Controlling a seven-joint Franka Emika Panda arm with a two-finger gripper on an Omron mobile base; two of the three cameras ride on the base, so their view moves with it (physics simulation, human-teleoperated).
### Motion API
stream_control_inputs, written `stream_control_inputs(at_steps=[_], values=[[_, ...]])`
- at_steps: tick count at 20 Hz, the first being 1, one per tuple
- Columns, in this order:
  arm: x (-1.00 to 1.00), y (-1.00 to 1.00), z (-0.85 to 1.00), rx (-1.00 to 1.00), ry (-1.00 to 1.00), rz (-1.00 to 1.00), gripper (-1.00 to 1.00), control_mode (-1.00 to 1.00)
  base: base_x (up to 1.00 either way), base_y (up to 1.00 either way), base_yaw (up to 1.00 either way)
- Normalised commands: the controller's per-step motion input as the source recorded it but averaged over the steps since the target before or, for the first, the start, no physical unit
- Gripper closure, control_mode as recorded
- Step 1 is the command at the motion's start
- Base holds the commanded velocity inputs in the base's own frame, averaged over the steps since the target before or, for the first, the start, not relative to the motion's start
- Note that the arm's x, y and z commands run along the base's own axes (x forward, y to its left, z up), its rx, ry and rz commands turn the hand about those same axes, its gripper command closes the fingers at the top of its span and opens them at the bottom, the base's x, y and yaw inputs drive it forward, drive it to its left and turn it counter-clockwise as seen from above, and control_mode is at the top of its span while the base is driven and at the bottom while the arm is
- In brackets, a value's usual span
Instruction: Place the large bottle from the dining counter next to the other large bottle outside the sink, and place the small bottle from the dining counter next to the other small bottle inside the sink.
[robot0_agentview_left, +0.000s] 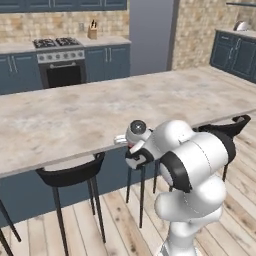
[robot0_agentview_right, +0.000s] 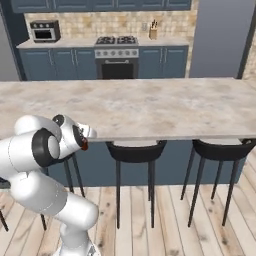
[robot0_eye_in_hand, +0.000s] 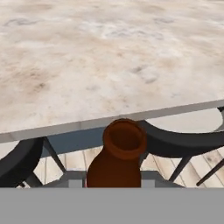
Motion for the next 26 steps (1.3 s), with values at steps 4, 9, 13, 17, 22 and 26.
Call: stream_control_inputs(at_steps=[4, 9, 13, 17, 22, 26], values=[[0.00, 0.00, 0.00, 0.00, 0.00, 0.00, 1.00, 1.00, -0.03, 0.00, -0.39], [0.00, 0.00, 0.00, 0.00, 0.00, 0.00, 1.00, 1.00, -0.23, 0.00, -0.36], [0.00, 0.00, 0.00, 0.00, 0.00, 0.00, 1.00, 1.00, -0.42, 0.00, -0.34], [0.00, 0.00, 0.00, 0.00, 0.00, 0.00, 1.00, 1.00, -0.40, 0.00, -0.33], [0.00, 0.00, 0.00, 0.00, 0.00, 0.00, 1.00, 1.00, -0.35, 0.00, -0.34], [0.00, 0.00, 0.00, 0.00, 0.00, 0.00, 1.00, 1.00, -0.03, -0.03, -0.34]])
